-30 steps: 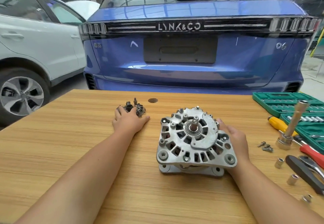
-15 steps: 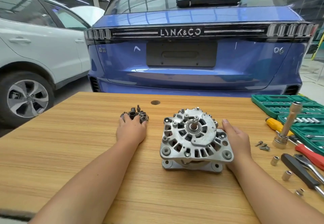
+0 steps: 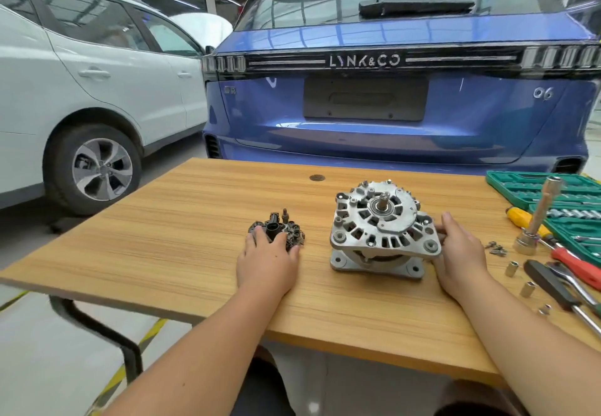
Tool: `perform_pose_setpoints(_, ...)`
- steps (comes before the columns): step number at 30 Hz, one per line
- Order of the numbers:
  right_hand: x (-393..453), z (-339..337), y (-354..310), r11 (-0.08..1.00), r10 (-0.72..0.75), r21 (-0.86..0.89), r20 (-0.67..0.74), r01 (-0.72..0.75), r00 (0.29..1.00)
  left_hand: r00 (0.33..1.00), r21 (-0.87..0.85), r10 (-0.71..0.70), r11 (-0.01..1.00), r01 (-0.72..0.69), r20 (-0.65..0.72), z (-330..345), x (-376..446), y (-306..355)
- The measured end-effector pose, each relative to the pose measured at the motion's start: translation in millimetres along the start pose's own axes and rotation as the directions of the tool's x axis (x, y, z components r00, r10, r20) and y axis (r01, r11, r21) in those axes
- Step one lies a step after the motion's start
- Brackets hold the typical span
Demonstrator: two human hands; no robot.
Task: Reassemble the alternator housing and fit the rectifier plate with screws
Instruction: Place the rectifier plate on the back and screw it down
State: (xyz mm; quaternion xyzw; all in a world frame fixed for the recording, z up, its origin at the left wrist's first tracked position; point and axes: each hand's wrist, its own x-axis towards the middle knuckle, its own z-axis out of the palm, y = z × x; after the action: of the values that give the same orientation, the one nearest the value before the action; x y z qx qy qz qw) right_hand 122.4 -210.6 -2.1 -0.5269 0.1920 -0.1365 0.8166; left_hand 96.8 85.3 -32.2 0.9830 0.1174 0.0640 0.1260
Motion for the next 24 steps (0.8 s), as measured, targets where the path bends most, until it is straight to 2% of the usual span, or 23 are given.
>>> perform_pose_setpoints(1, -4, -1, -2, 1.000, -0.002, -0.014, -0.040, 0.001, 0.999, 1.000, 0.004, 0.003, 1.000, -0.003, 0.004, -1, -8, -2)
perform_pose_setpoints(3, -12, 1, -12, 0.978, -0.106, -0.199, -0.193, 0.067, 0.975, 1.000, 0.011, 0.008, 1.000, -0.008, 0.009, -4, -21, -5)
perform_pose_setpoints(4, -18, 5, -20, 0.936, -0.232, -0.318, -0.244, 0.148, 0.942, 1.000, 0.014, 0.010, 1.000, -0.011, 0.008, -5, -25, -5)
perform_pose_setpoints(5, -27, 12, -30, 0.869, -0.385, -0.412, -0.213, 0.275, 0.898, 1.000, 0.015, 0.014, 1.000, -0.014, 0.008, -7, -28, -6)
perform_pose_setpoints(7, -53, 35, -51, 0.668, -0.635, -0.478, 0.032, 0.570, 0.772, 1.000, 0.007, 0.015, 1.000, -0.015, 0.017, -9, -31, -6)
perform_pose_setpoints(9, -89, 65, -67, 0.500, -0.741, -0.404, 0.258, 0.766, 0.619, 0.999, -0.014, 0.011, 1.000, -0.011, 0.032, -11, -32, -8)
perform_pose_setpoints(11, -127, 95, -67, 0.362, -0.728, -0.329, 0.485, 0.872, 0.485, 0.999, -0.064, 0.025, 0.998, -0.023, 0.023, -14, -31, -10)
perform_pose_setpoints(12, -143, 110, -59, 0.310, -0.648, -0.319, 0.618, 0.896, 0.445, 0.999, -0.099, 0.038, 0.994, -0.038, 0.002, -16, -31, -13)
perform_pose_setpoints(13, -157, 122, -46, 0.266, -0.505, -0.345, 0.746, 0.900, 0.435, 0.998, -0.137, 0.053, 0.989, -0.056, -0.025, -18, -30, -18)
perform_pose_setpoints(14, -167, 133, -30, 0.218, -0.316, -0.408, 0.830, 0.887, 0.459, 0.996, -0.175, 0.069, 0.982, -0.076, -0.049, -21, -28, -25)
perform_pose_setpoints(16, -175, 145, 5, 0.110, 0.036, -0.561, 0.827, 0.820, 0.561, 0.993, -0.232, 0.101, 0.966, -0.113, -0.061, -28, -21, -47)
perform_pose_setpoints(17, -174, 147, 21, 0.071, 0.142, -0.617, 0.784, 0.784, 0.604, 0.992, -0.250, 0.119, 0.960, -0.126, -0.043, -32, -18, -59)
perform_pose_setpoints(20, -155, 150, 48, 0.065, 0.259, -0.726, 0.675, 0.685, 0.691, 0.987, -0.304, 0.145, 0.945, -0.119, 0.066, -40, -6, -92)
perform_pose_setpoints(24, -127, 162, 60, 0.126, 0.249, -0.781, 0.621, 0.611, 0.743, 0.968, -0.284, 0.204, 0.946, -0.157, 0.144, -42, 9, -97)
